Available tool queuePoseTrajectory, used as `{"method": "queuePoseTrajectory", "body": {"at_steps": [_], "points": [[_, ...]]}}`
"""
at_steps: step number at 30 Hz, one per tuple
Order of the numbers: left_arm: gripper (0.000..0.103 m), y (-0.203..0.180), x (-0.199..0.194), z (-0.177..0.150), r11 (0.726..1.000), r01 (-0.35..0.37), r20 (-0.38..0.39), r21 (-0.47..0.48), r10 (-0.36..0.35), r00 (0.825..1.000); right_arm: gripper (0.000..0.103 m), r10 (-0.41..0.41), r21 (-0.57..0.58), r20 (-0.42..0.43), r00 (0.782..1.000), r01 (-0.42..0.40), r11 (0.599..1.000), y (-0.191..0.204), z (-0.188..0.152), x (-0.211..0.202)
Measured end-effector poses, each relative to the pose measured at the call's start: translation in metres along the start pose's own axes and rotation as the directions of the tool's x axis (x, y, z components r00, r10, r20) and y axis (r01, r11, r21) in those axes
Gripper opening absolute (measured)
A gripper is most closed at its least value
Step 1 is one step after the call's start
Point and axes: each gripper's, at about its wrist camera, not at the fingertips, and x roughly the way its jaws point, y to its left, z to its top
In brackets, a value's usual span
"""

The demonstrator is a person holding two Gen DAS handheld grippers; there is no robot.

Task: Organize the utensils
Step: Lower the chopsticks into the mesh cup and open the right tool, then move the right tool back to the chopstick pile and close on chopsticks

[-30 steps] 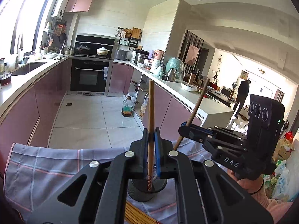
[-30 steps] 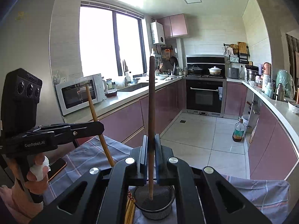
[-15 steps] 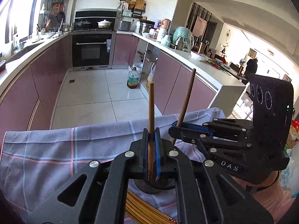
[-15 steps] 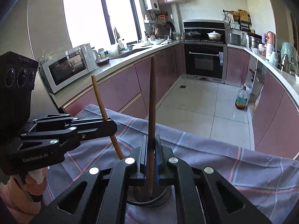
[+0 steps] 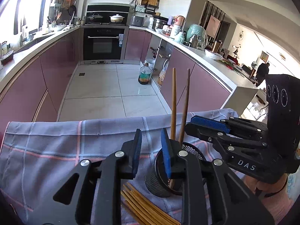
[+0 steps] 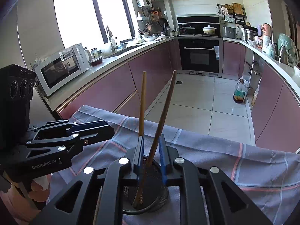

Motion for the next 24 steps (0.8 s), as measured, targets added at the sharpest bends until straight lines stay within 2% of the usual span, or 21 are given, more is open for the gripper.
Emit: {"method": "queuePoseTrajectory", "body": {"at_steps": [2,4,9,13,16,19,24], "points": [[0.022,0.006,-0.001,-0.008,1.0,-0.011,0.012,-0.007,0.011,1.0,0.02,-0.003,-0.005,0.011,1.0,0.003,1.0,0.002,-0.001,-0.003],[0.026,0.009,-0.006,-0.014,1.0,-0.022,0.026,-0.013,0.022,0.999,0.026,-0.003,-0.014,0.026,1.0,0.003,1.0,0.003,-0.001,-0.008],[0.049,0.015,-0.03,-0.033,0.997,-0.082,0.084,-0.014,0.083,0.993,0.028,0.014,-0.056,0.069,0.998,-0.01,0.998,0.019,-0.011,-0.028],[0.055,0.022,-0.048,-0.051,0.992,-0.124,0.102,-0.022,0.126,0.987,0.03,0.092,-0.116,0.084,0.992,-0.082,0.99,0.038,-0.025,-0.049],[0.056,0.024,-0.052,-0.072,0.988,-0.155,0.088,-0.012,0.156,0.984,0.033,0.122,-0.157,0.043,0.992,-0.114,0.981,0.053,-0.042,-0.052],[0.056,0.024,-0.048,-0.097,0.984,-0.178,0.048,0.004,0.178,0.983,0.033,0.114,-0.171,-0.027,0.993,-0.117,0.978,0.06,-0.062,-0.042],[0.056,0.03,-0.039,-0.133,0.986,-0.168,-0.023,-0.019,0.168,0.986,0.033,0.102,-0.13,-0.13,0.986,-0.119,0.984,0.056,-0.094,-0.018]]}}
